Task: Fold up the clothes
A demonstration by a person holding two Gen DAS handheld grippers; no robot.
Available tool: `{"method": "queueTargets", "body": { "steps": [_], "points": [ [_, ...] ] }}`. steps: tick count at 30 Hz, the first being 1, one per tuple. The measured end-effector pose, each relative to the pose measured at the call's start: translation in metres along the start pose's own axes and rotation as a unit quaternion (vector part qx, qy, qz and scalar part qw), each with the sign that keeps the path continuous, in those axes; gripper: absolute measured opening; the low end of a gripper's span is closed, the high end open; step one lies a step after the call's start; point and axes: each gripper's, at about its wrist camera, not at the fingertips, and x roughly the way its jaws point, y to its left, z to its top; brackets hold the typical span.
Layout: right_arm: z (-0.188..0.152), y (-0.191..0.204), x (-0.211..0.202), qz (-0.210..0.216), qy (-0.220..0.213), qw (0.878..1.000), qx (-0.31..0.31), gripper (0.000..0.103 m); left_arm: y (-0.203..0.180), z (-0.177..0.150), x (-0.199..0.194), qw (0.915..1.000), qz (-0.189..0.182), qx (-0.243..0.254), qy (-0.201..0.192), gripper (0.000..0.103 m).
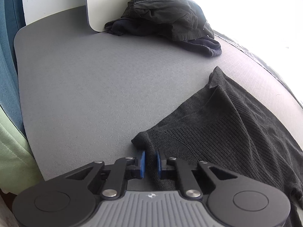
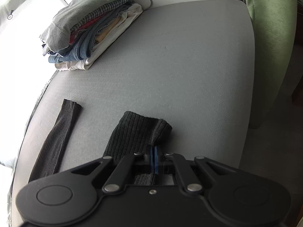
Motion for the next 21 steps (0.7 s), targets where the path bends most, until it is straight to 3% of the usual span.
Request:
{"method": "queueTargets", "body": {
  "steps": [5, 13, 16, 21],
  "points": [
    [0.018, 0.019, -0.03, 0.046, -0.046, 0.997, -0.031, 0.002, 0.007, 0.02, -0.028, 0.9983, -0.045, -0.032, -0.017, 0.004],
    [0.043, 0.057, -0.077, 0.127, -0.105, 0.985, -0.051, 0.002, -0.003, 0.062, -0.087, 0.9886, -0.108, -0.055, -0.089, 0.004],
    [0.045, 0.064, -0.081, 0.125, -0.114, 0.983, -0.07, 0.002, -0.004, 0.068, -0.094, 0.9869, -0.114, -0.058, -0.099, 0.004],
    [0.04, 0.059, -0.073, 0.101, -0.104, 0.986, -0.08, 0.002, 0.002, 0.062, -0.086, 0.9892, -0.102, -0.067, -0.082, 0.004]
  ]
}}
